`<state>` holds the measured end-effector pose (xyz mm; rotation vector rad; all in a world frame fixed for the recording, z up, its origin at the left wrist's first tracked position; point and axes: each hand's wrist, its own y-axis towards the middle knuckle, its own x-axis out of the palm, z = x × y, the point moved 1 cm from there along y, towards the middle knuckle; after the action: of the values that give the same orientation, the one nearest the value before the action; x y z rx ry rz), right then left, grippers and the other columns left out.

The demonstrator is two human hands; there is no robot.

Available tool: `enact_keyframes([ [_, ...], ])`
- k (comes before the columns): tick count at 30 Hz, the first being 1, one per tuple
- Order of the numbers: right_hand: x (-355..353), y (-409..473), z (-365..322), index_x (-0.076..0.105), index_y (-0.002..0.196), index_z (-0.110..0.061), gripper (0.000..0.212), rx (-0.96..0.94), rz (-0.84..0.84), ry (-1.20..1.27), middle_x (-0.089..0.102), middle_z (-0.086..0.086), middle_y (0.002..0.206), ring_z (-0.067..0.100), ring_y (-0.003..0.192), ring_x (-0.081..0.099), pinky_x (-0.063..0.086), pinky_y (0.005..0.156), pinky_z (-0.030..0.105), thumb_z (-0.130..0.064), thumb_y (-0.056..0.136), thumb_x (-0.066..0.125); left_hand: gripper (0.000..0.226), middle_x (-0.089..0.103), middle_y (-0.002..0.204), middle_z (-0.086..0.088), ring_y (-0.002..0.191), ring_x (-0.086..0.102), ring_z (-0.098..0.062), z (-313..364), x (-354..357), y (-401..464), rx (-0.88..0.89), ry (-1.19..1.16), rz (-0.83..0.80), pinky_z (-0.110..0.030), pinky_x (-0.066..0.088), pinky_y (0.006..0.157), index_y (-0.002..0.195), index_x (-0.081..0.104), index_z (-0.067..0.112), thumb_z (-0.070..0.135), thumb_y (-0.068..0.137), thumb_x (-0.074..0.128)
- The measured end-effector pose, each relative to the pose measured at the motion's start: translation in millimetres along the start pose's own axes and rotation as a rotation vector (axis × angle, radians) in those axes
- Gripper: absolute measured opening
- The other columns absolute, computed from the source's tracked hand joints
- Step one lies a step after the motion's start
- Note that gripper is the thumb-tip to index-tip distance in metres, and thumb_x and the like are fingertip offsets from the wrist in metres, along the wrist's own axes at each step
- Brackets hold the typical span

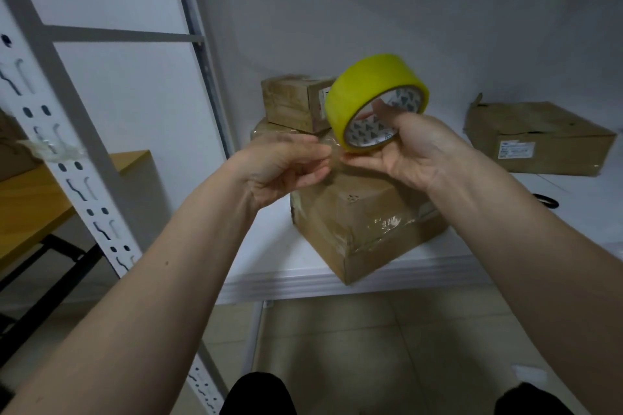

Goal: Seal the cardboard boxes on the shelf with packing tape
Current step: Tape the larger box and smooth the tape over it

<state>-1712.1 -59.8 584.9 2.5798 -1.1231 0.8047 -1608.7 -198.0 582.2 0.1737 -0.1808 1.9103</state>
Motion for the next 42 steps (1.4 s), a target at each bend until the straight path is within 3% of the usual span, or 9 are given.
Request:
enact_keyframes([
  [4,-11.3,4.6,3.5,0.044,0.131,-0.004,0.04,-0.052,0.092,0.137,0.057,0.021,0.123,0.038,0.094,0.063,0.058,0.051,0.049,-0.018,0.095,0.057,0.03,0.059,0.129,-0.005,0.108,0.062,-0.021,-11.6,-20.0,15.1,0.321,0.768,0.469,-0.036,0.052,0.097,0.128,0.057,0.015,0.012,0.098,0.056],
  [6,-19.1,8.0,6.3,0.043,0.132,-0.004,0.042,-0.103,0.113,0.219,0.057,0.022,0.124,0.038,0.098,0.063,0.057,0.05,0.045,-0.018,0.095,0.056,0.038,0.05,0.141,0.002,0.129,0.048,-0.015,-21.4,-28.7,19.3,0.468,0.99,0.338,-0.031,0.037,0.111,0.133,0.055,0.022,0.008,0.099,0.048],
  [10,-31.8,14.6,10.3,0.041,0.133,-0.004,0.044,-0.237,0.153,0.316,0.053,0.023,0.128,0.041,0.108,0.06,0.057,0.055,0.042,-0.02,0.095,0.057,0.055,0.043,0.148,0.004,0.14,0.033,-0.013,-45.4,-36.7,22.4,0.378,1.083,0.027,-0.038,0.023,0.121,0.143,0.049,0.02,0.025,0.088,0.05],
  [15,-44.0,24.9,4.7,0.056,0.093,-0.016,0.007,-0.508,0.283,0.219,0.062,0.008,0.092,0.022,0.08,0.065,0.056,0.054,0.038,-0.01,0.096,0.052,0.077,0.04,0.144,0.006,0.136,0.029,-0.018,-46.4,-31.3,15.6,0.343,1.196,0.113,-0.042,0.03,0.117,0.145,0.046,0.029,0.054,0.077,0.073],
  [20,-52.5,33.2,-14.8,0.053,0.112,-0.004,0.022,-0.41,0.342,0.235,0.058,0.018,0.116,0.034,0.098,0.062,0.056,0.051,0.039,-0.02,0.097,0.055,0.087,0.054,0.124,-0.001,0.116,0.046,-0.021,-62.1,-2.2,-7.6,0.628,1.37,0.473,-0.038,0.04,0.102,0.14,0.051,0.025,0.066,0.067,0.074],
  [23,-46.0,30.7,-20.5,0.046,0.131,0.001,0.04,-0.343,0.256,0.255,0.057,0.023,0.123,0.037,0.098,0.065,0.057,0.053,0.038,-0.02,0.097,0.054,0.101,0.046,0.133,-0.005,0.124,0.039,-0.019,-67.7,-15.6,-3.9,0.708,1.135,0.46,-0.033,0.035,0.108,0.148,0.039,0.02,0.064,0.065,0.076],
  [30,-31.7,21.2,0.8,0.048,0.123,-0.009,0.03,-0.267,0.229,0.116,0.059,0.016,0.117,0.033,0.096,0.064,0.057,0.052,0.041,-0.018,0.096,0.056,0.056,0.065,0.108,-0.003,0.104,0.054,-0.025,-78.1,-7.1,5.7,0.987,1.331,0.368,-0.043,0.047,0.092,0.113,0.073,0.012,0.058,0.084,0.057],
  [35,-34.8,22.0,2.5,0.046,0.128,-0.009,0.036,-0.269,0.268,0.148,0.057,0.017,0.121,0.033,0.095,0.063,0.057,0.052,0.043,-0.017,0.095,0.057,0.056,0.057,0.099,-0.005,0.095,0.05,-0.023,-71.8,2.1,4.5,0.931,1.419,0.276,-0.034,0.048,0.079,0.124,0.069,0.021,0.058,0.088,0.049],
  [42,-36.5,19.5,3.4,0.047,0.122,-0.009,0.03,-0.278,0.259,0.178,0.058,0.015,0.115,0.032,0.092,0.063,0.056,0.052,0.042,-0.015,0.095,0.057,0.048,0.056,0.1,-0.002,0.1,0.048,-0.019,-67.2,3.5,4.6,0.877,1.377,0.249,-0.026,0.038,0.079,0.108,0.072,0.017,0.055,0.081,0.065],
])
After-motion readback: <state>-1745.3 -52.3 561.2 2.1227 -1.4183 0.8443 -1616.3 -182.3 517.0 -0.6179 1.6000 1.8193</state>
